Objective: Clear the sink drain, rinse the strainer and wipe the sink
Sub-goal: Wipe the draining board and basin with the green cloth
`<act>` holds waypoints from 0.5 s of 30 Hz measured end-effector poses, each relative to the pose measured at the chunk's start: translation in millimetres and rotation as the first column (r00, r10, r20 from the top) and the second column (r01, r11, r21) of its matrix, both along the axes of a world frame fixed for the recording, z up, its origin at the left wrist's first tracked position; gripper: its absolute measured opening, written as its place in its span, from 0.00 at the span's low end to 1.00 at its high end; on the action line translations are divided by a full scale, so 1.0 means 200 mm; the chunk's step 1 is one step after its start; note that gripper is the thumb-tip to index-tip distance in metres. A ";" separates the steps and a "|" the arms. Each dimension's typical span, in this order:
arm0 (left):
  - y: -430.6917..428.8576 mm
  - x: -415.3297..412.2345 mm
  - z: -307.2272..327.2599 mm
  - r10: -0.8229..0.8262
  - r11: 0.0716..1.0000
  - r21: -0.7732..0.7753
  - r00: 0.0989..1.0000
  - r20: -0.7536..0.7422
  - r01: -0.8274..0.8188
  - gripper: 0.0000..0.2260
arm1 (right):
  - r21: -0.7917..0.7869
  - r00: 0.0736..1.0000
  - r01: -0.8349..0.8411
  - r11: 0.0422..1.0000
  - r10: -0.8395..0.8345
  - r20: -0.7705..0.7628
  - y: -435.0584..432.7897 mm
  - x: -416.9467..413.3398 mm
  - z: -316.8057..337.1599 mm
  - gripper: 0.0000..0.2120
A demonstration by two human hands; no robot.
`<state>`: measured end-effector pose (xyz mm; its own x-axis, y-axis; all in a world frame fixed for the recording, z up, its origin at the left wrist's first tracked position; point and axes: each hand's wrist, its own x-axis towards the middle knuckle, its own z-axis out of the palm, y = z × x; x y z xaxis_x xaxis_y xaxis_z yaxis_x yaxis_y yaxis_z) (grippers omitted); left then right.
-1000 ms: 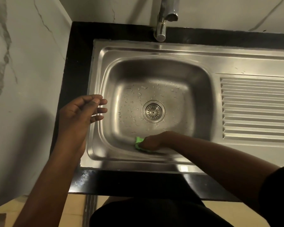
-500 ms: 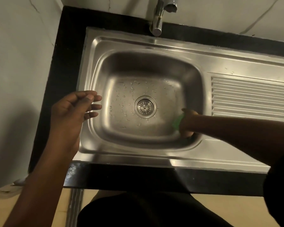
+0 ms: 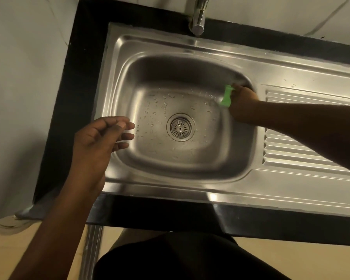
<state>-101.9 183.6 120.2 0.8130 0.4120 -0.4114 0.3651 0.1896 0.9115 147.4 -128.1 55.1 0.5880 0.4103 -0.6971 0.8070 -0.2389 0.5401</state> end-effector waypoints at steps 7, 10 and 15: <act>-0.03 0.01 0.06 0.003 1.000 0.001 0.999 0.040 -0.003 0.11 | -0.181 0.904 0.272 0.945 -0.316 -0.289 -0.01 -0.34 0.02 0.13; -0.03 0.00 0.06 -0.010 1.000 0.005 0.999 0.041 0.010 0.11 | -0.221 0.799 0.342 0.913 -0.407 -0.442 0.00 -0.51 -0.03 0.15; -0.02 0.01 0.05 -0.036 0.999 0.021 0.999 0.017 0.036 0.09 | -0.191 0.649 0.466 0.864 -0.481 -0.590 0.05 -0.63 -0.11 0.12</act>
<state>-100.1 179.6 131.1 0.8346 0.3906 -0.3883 0.3552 0.1572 0.9215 21.1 -117.7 33.0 0.1533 0.1773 -0.9721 0.7369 -0.6760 -0.0071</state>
